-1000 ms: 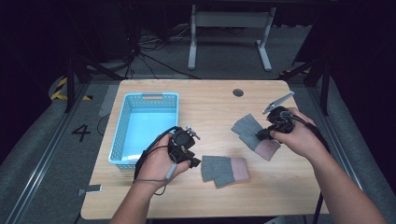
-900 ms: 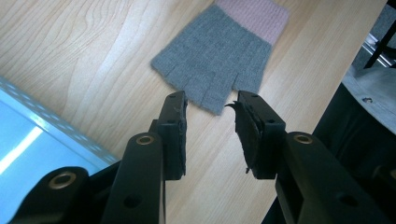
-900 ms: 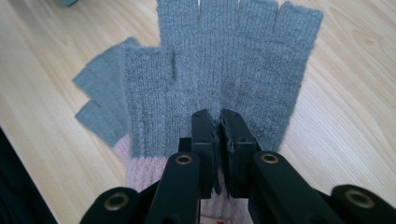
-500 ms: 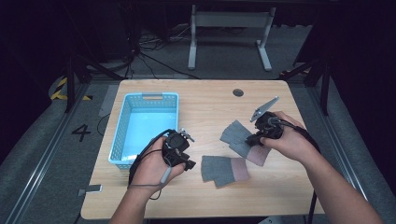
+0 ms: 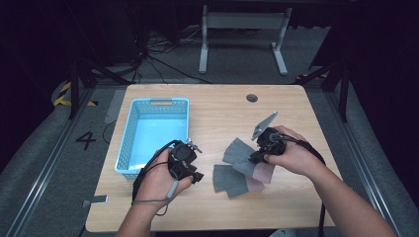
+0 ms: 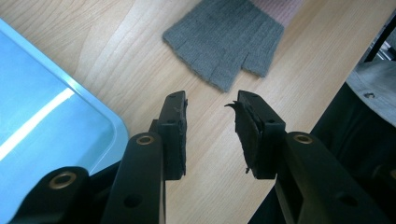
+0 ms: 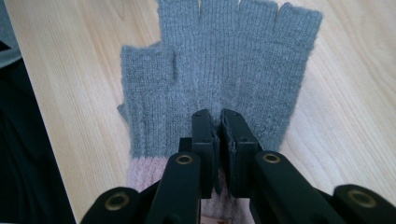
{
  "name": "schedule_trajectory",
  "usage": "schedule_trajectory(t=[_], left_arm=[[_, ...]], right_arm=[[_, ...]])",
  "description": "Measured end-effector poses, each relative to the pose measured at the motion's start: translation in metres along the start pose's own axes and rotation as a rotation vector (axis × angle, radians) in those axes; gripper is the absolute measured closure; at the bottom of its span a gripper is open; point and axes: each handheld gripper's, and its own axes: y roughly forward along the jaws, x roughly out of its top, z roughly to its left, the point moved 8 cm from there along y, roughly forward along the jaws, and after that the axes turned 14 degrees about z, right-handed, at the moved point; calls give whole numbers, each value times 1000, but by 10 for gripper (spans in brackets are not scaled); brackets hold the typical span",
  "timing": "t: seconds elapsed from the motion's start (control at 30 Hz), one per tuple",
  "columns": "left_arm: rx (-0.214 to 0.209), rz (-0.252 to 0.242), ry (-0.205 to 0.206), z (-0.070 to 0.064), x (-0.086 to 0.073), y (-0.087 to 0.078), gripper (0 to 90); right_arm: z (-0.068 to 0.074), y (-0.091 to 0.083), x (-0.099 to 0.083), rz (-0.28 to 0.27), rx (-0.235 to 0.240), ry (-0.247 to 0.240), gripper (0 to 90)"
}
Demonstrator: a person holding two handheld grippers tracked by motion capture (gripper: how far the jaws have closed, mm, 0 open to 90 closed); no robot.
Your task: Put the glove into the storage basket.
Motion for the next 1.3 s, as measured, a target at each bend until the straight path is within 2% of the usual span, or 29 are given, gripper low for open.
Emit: schedule_trajectory(t=[0.07,0.2,0.47,0.63,0.67,0.77,0.97,1.1,1.23,1.3], left_arm=[[0,1,0,0,0,0,644],[-5,5,-2,-1,0,2,644],[-11,20,4,1,4,12,643],[-26,27,12,0,8,19,638],[-44,15,18,0,9,22,625],[-62,27,17,-2,9,27,638],[-68,39,20,-3,11,34,639],[-77,69,22,-5,12,43,648],[-89,109,30,-6,13,53,659],[-93,114,30,-6,14,55,662]], right_arm=[[5,8,2,15,6,-31,845],[12,16,2,35,19,-55,845],[19,31,0,51,44,-79,840],[24,45,0,68,60,-106,841],[26,49,0,73,63,-114,841],[27,53,0,74,70,-125,841],[27,62,-1,87,65,-137,840],[28,67,-2,89,70,-132,833],[30,71,-3,83,65,-129,798],[31,72,-3,75,57,-128,769]])
